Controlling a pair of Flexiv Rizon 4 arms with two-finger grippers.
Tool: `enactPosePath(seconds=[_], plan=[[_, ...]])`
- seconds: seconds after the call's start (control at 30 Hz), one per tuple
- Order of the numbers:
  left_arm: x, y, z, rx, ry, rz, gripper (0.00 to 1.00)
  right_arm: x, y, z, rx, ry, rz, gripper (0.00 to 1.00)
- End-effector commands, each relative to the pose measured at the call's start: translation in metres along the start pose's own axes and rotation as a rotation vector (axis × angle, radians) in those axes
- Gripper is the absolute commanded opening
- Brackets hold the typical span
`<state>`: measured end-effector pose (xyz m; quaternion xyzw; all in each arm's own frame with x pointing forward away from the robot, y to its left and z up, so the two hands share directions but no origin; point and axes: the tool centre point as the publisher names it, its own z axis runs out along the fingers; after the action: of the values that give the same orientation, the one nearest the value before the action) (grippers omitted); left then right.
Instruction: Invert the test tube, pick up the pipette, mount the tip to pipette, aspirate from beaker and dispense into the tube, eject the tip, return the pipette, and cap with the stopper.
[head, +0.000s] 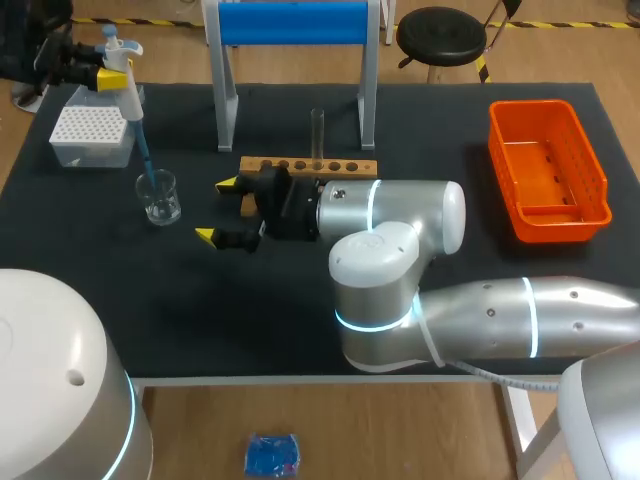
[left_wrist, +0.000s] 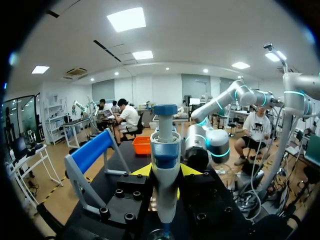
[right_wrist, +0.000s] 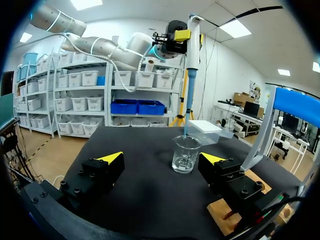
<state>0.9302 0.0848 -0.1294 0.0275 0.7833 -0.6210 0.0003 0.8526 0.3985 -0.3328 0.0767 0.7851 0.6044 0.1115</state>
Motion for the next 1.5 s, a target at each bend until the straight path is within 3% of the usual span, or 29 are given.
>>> enactPosePath(seconds=[0.03,0.9,1.17,1.5], plan=[[-0.002,0.005,-0.003,0.002,0.003,0.004,0.0,-0.001,0.0,-0.002,0.001,0.004,0.0,1.0],[-0.013,0.041,-0.002,0.026,-0.016,0.043,0.0,-0.001,0.0,-0.002,0.001,0.004,0.0,1.0],[-0.015,0.05,0.003,-0.045,-0.035,0.049,0.0,-0.001,0.0,-0.002,0.001,0.004,0.0,1.0],[-0.015,0.058,0.006,-0.012,-0.037,0.054,0.0,-0.001,0.0,-0.002,0.001,0.004,0.0,1.0]])
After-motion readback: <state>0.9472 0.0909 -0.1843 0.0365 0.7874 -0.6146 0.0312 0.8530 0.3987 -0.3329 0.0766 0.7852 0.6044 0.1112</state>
